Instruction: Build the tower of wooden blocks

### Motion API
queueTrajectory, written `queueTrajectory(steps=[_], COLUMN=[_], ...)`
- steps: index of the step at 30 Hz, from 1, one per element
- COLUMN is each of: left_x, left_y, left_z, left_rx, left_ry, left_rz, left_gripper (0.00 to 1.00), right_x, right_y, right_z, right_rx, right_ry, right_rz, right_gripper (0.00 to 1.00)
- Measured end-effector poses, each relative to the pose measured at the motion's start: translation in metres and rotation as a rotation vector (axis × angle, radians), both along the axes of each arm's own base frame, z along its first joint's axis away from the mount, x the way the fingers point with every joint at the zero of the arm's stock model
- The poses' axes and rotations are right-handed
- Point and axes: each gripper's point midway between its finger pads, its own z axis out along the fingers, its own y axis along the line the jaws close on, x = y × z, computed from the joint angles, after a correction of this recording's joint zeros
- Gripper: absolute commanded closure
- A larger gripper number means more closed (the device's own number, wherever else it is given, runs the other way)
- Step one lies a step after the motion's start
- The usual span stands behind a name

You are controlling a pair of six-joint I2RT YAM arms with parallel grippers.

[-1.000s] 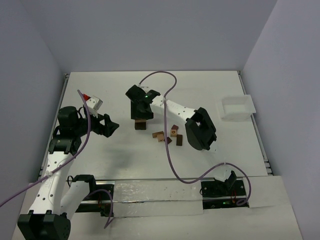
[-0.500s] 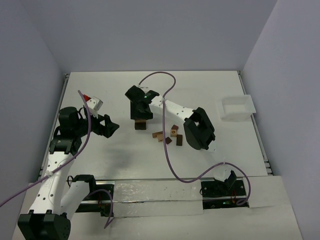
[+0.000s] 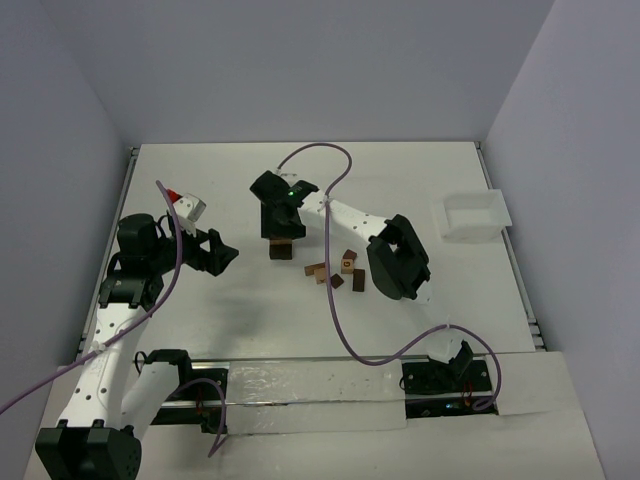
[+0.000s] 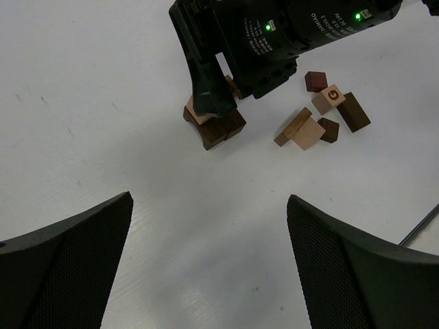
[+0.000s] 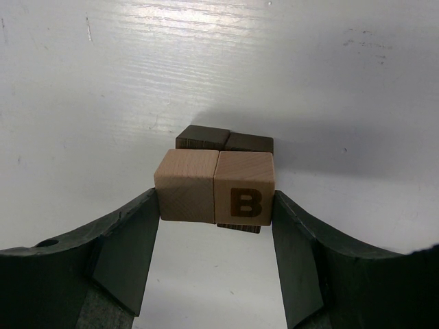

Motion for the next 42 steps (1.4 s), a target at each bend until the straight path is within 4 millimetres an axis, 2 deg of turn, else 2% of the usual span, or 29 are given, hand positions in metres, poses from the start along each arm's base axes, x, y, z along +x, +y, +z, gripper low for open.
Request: queueTrajectory(steps=[4,8,10,14,35,42], left_x=[0.0,0.0,0.0,0.0,0.001,0.001], left_y=[0.0,0.0,0.0,0.0,0.0,0.0], left_z=[0.0,0.0,0.0,0.0,0.0,0.0], left_rx=[0.0,0.0,0.0,0.0,-0.001,-0.002], left_ry=[0.0,0.0,0.0,-0.002,0.0,0.0], left_rz=[0.0,0.0,0.0,0.0,0.001,0.002], left_gripper=[0.01,0.01,0.01,0.01,0.01,0.01], right_x=[0.0,0.0,0.0,0.0,-0.01,-0.007], right_y=[0.0,0.0,0.0,0.001,0.01,0.007], right_z=[0.0,0.0,0.0,0.0,-0.002,-0.002], right_rx=[0.0,0.0,0.0,0.002,0.001,-0.022], right_ry=[0.0,0.0,0.0,0.001,0.004,-0.021], right_rz=[0.0,0.0,0.0,0.002,0.03,0.019], right_gripper=[0.59,0.42,0.31,0.02,0.0,0.0])
